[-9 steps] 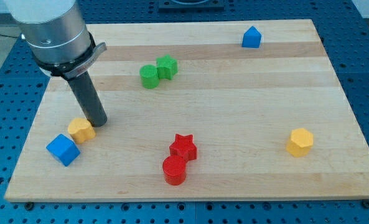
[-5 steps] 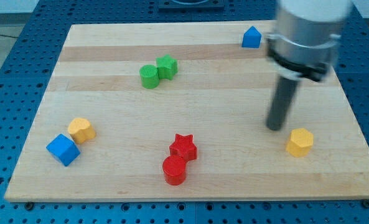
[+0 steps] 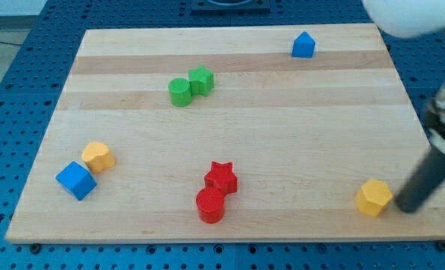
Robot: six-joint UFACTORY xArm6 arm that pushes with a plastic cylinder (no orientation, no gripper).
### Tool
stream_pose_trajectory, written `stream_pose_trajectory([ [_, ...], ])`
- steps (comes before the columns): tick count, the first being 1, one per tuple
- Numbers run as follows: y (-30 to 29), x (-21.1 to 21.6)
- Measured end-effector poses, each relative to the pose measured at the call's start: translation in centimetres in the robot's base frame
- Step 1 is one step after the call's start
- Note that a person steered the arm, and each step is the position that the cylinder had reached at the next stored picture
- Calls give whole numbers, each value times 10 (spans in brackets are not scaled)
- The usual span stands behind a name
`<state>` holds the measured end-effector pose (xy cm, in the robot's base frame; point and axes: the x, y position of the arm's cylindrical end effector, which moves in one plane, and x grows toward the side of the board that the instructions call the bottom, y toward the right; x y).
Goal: Place yellow hexagon to the right of red star
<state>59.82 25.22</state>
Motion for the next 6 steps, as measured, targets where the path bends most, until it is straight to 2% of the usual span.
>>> stream_pose_trajectory([
  [1,-12,15],
  [3,-144,-79],
  [4,-82,-53],
  [5,-75,3],
  [6,-130,1],
])
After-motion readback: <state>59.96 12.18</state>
